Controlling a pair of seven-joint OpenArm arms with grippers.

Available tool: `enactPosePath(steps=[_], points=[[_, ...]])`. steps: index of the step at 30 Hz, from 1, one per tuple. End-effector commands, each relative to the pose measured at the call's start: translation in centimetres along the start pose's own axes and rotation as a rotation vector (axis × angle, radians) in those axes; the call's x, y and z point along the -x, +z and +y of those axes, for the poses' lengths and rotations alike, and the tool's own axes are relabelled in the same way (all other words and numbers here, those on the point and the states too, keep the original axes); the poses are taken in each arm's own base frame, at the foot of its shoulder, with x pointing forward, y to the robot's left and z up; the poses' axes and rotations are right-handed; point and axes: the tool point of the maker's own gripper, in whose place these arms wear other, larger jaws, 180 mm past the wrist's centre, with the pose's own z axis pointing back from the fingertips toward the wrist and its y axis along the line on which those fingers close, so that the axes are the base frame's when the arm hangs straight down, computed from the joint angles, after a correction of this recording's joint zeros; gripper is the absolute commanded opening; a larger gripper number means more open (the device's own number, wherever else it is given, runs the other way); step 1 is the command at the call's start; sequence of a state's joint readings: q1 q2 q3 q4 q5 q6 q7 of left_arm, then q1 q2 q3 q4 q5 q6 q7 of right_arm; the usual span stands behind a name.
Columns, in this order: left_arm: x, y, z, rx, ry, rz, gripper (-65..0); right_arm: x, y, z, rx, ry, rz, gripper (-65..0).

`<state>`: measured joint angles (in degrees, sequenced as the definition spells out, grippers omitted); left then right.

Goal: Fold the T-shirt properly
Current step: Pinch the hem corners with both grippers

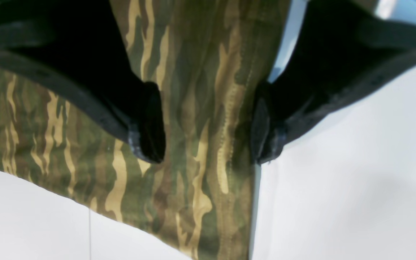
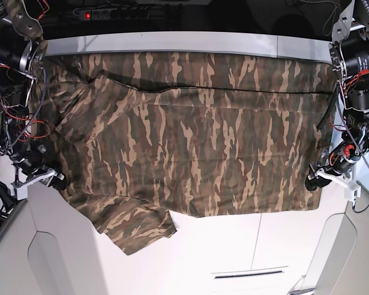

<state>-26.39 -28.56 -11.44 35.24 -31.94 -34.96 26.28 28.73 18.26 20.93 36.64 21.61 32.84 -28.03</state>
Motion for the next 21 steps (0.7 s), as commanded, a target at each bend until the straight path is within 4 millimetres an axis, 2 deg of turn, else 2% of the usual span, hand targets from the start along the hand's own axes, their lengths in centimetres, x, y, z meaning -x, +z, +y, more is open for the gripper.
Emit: enactPosePath(steps=[1, 6, 7, 10, 13, 17, 21], points=[[-1.5, 0.3, 0.0, 0.004, -0.019, -0.013, -31.6, -0.6, 0.1, 0.0, 0.005, 0.029, 0.021, -37.7], [-1.2, 0.3, 0.0, 0.003, -0.019, 0.004, -40.9, -0.5, 0.1, 0.1, 0.004, 0.032, 0.023, -37.8], [-1.2, 0.3, 0.0, 0.003, -0.019, 0.004, -43.3, -0.5, 0.1, 0.1, 0.004, 0.032, 0.023, -39.7], [-1.2, 0.3, 0.0, 0.003, -0.019, 0.004, -53.2, -0.5, 0.1, 0.1, 0.004, 0.033, 0.024, -50.5], [-1.3, 0.3, 0.0, 0.003, -0.019, 0.003, -65.0, -0.5, 0.1, 0.1, 0.004, 0.033, 0.024, -56.0], [-1.6, 0.4, -0.3, 0.023, -0.034, -0.007, -65.0, -0.8, 0.2, -0.1, 0.009, 0.036, 0.020, -65.0], [-3.1, 1.1, -0.9, 0.075, -0.058, -0.042, -65.0, -1.7, 0.6, -0.2, 0.014, 0.053, 0.006, -65.0]])
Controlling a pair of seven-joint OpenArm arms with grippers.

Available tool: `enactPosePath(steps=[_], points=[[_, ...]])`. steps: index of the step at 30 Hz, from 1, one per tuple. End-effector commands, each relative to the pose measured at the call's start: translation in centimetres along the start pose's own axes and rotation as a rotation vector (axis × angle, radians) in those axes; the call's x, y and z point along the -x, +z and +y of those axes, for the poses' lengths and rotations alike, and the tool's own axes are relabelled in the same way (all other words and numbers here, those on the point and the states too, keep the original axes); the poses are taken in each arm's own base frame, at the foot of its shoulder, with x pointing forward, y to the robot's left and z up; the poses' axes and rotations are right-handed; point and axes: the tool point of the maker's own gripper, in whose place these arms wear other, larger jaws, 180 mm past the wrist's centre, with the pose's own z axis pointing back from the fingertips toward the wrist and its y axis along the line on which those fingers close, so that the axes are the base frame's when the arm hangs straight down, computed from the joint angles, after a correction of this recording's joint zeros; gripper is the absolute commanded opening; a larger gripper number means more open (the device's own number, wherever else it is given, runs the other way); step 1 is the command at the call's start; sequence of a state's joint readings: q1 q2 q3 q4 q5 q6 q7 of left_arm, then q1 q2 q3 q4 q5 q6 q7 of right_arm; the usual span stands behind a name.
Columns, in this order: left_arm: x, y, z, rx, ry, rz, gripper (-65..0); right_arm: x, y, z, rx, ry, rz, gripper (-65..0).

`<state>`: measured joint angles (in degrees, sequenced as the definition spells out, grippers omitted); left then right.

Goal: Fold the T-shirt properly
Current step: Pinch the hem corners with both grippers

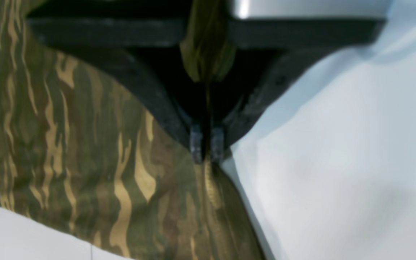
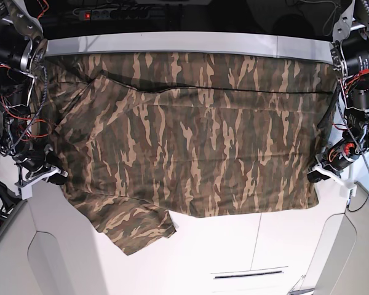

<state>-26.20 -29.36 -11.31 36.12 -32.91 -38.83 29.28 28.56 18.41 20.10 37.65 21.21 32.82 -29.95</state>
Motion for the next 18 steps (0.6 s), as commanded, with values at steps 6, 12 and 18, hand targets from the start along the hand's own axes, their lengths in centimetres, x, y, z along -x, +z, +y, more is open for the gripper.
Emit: enactPosePath(steps=[6, 12, 18], points=[[-4.7, 1.5, -0.5, 0.025, -0.056, -0.076, -65.0, -3.1, 1.4, -0.3, 0.016, 0.061, -0.021, -65.0], [-5.9, 2.3, -1.7, 0.070, -0.058, -0.069, -65.0, -4.6, 2.3, 1.0, -0.018, 0.081, -0.018, -65.0], [-7.2, 3.5, -2.0, 0.080, -0.087, -0.065, -65.0, -6.3, 3.3, 2.3, -0.036, 0.133, -0.033, -65.0]])
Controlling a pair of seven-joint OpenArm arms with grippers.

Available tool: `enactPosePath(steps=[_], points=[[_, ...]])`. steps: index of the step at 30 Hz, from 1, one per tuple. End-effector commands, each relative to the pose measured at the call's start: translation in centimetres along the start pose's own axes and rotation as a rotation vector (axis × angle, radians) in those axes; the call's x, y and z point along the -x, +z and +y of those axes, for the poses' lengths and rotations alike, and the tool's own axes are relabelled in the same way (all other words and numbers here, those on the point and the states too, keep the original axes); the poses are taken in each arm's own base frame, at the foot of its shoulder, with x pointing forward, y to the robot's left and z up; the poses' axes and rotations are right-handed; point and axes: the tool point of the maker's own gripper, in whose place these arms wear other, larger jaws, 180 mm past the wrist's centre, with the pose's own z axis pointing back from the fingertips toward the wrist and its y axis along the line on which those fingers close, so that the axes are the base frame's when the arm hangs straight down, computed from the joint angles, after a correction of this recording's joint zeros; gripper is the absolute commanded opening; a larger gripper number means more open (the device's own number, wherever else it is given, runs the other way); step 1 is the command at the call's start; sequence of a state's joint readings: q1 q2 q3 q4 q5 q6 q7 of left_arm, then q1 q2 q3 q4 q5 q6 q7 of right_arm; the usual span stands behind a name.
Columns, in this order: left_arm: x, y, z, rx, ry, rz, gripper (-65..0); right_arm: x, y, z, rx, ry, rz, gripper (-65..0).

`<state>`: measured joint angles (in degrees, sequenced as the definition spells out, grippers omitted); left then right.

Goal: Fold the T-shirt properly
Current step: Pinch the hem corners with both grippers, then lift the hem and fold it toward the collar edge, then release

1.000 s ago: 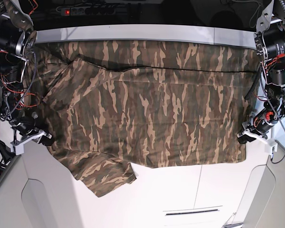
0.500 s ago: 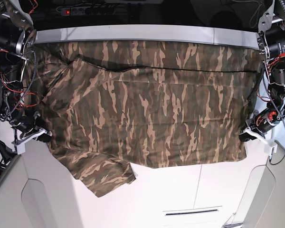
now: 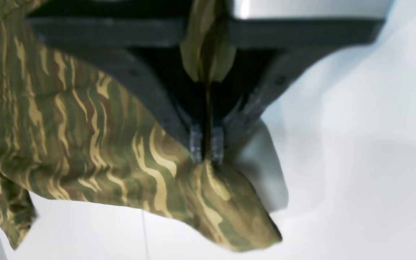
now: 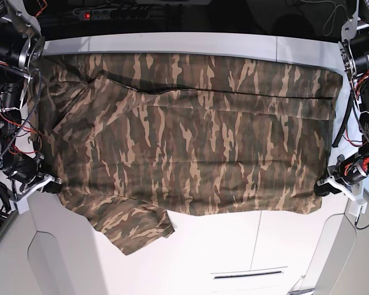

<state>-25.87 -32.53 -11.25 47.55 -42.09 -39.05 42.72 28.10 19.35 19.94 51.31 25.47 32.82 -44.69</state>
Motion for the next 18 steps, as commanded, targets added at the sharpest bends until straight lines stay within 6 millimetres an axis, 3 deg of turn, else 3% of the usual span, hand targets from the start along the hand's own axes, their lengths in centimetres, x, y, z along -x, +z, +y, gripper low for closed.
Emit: enactPosePath(steps=[1, 8, 15, 18], points=[[-3.0, 1.0, 0.0, 0.011, -0.028, -0.066, -65.0, -3.1, 1.0, 0.2, -0.005, 0.031, -0.072, -65.0], [-2.5, 2.3, 0.2, 0.051, 0.031, -0.032, -65.0, -3.6, 2.5, 0.9, -0.037, 0.045, -0.083, -65.0], [-2.2, 3.8, -0.8, 0.101, 0.016, -0.002, -65.0, -1.3, 4.6, 0.8, -0.012, 0.116, -0.070, -65.0], [-0.6, 4.8, -1.5, 0.108, -0.049, 0.056, -65.0, 0.1, 5.6, 0.7, -0.001, 0.148, -0.061, -65.0]])
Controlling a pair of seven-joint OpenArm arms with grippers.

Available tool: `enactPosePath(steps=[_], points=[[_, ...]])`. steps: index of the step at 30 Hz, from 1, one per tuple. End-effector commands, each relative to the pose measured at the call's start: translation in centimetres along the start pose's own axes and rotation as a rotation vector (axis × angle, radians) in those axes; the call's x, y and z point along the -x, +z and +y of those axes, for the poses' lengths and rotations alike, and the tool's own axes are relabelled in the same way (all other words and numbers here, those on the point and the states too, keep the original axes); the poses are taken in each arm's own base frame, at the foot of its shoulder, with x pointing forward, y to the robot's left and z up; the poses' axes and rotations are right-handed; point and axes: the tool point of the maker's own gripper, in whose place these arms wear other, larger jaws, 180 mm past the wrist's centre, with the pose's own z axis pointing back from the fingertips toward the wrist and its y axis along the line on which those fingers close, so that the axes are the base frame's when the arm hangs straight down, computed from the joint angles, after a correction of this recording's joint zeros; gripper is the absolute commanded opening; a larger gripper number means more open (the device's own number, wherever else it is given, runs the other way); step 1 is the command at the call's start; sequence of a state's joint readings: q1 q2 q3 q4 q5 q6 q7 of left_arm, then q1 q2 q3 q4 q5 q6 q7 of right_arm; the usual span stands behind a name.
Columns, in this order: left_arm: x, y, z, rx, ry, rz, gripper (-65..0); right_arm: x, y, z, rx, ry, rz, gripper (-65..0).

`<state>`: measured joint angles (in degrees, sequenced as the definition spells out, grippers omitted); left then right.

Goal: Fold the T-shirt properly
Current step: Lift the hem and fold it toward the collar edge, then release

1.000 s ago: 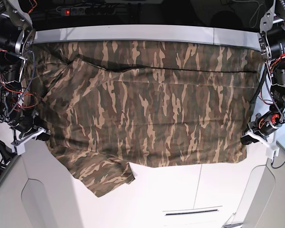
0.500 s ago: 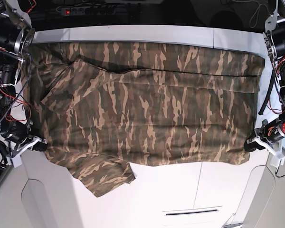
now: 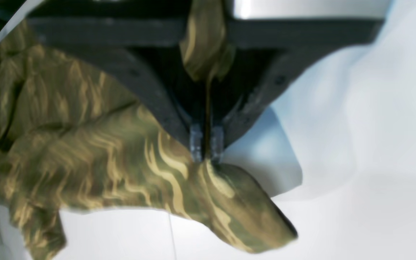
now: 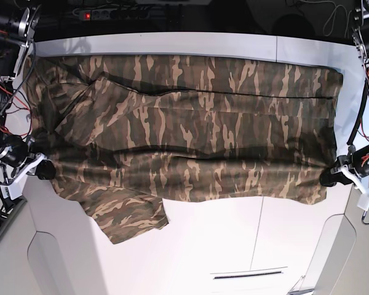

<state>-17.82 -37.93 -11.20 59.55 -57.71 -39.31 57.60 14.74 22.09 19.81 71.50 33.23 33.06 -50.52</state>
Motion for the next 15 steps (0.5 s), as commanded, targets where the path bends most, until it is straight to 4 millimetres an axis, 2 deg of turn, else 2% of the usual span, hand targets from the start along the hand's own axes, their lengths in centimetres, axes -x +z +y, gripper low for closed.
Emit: enactPosePath(steps=[1, 7, 15], points=[[-1.7, 1.1, -0.5, 0.012, -0.048, -0.043, -65.0, -1.9, 1.1, -0.4, 0.011, 0.033, -0.052, -65.0], [0.1, 2.9, -2.2, 0.006, -0.184, 0.002, -65.0, 0.8, 2.8, -0.3, 0.024, 0.074, -0.016, -65.0], [2.8, 3.9, -2.0, -0.011, -0.226, 0.077, -65.0, 3.7, 5.6, -0.2, 0.037, 0.075, -0.002, -65.0]])
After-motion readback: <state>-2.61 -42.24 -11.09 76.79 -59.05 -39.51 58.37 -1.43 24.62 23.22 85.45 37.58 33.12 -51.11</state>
